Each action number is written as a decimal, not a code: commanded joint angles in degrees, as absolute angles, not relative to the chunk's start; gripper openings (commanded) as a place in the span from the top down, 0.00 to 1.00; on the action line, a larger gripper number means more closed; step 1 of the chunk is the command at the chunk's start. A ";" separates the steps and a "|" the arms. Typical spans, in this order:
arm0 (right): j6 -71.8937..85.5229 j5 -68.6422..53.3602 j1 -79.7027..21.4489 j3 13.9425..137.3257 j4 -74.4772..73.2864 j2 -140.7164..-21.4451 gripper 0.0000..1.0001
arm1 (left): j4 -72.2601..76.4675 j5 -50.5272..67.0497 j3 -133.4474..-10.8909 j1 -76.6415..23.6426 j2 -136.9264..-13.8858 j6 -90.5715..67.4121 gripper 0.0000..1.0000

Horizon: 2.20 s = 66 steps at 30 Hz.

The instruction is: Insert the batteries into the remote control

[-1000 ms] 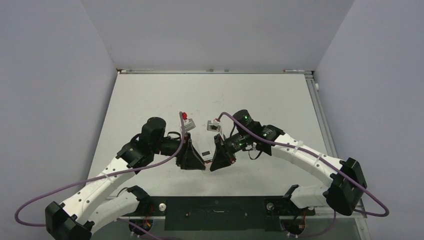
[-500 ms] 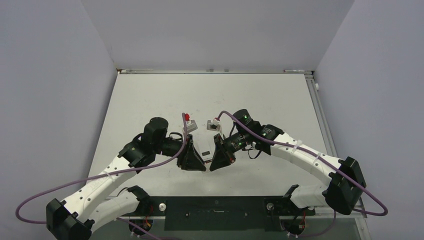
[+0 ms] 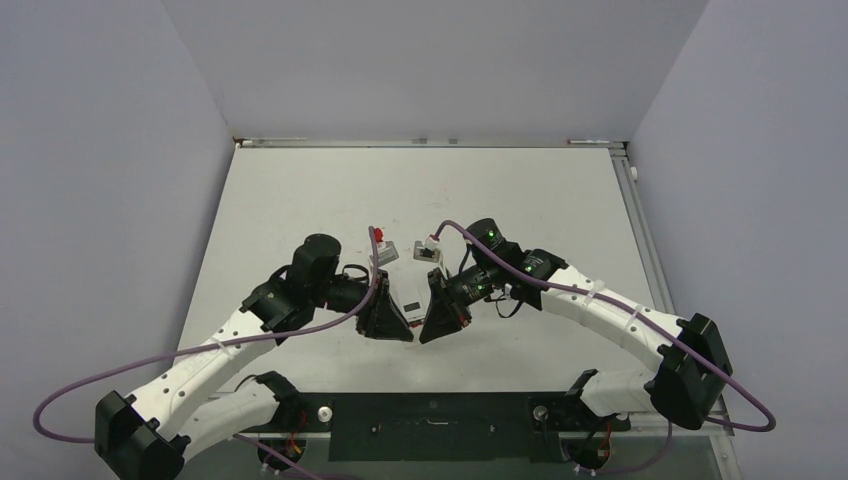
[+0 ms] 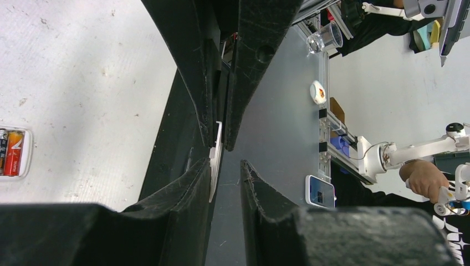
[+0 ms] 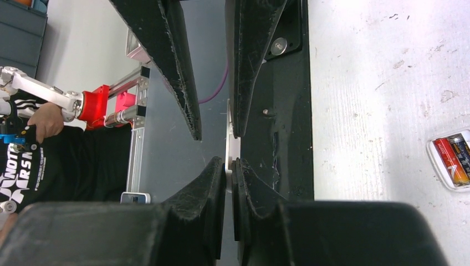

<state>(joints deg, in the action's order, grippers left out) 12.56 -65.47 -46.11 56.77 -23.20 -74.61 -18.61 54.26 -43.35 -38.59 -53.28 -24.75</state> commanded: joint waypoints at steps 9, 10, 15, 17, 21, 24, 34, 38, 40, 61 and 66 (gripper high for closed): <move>12.46 -65.71 -46.05 59.82 -19.01 -74.77 0.91 | -15.61 58.09 -43.85 -39.81 -54.23 -24.34 0.98; 12.33 -65.63 -46.05 59.98 -19.08 -74.75 0.91 | -15.56 58.05 -43.76 -39.86 -54.16 -24.42 1.00; 11.38 -64.08 -45.99 60.15 -19.88 -73.95 0.81 | -15.13 57.49 -43.39 -39.99 -53.44 -24.79 1.00; 10.85 -62.45 -45.96 59.96 -20.18 -73.48 0.77 | -14.55 57.00 -43.17 -39.99 -52.89 -25.42 1.00; 9.57 -59.39 -45.80 59.70 -21.99 -72.49 0.67 | -14.08 56.45 -42.52 -39.99 -52.60 -26.24 1.00; 8.77 -56.69 -45.47 59.56 -23.40 -71.20 0.60 | -13.97 55.24 -42.20 -39.99 -52.63 -26.81 1.00; 7.25 -45.33 -44.38 54.18 -21.07 -61.35 0.56 | -9.37 49.55 -38.91 -39.84 -52.30 -33.22 1.00; 7.09 -43.47 -44.41 50.00 -16.89 -57.31 0.55 | -5.09 46.99 -36.77 -39.37 -52.37 -37.59 1.00; 6.73 -43.02 -44.51 48.25 -15.22 -55.76 0.55 | -2.37 46.14 -35.51 -38.73 -52.46 -40.86 1.00; -6.12 2.53 -72.40 36.24 1.76 -50.54 0.45 | 19.12 45.94 -22.24 -26.85 -46.75 -64.37 1.00; -8.00 6.42 -73.99 36.21 4.17 -52.56 0.42 | 19.87 45.66 -21.04 -26.81 -46.17 -65.63 1.00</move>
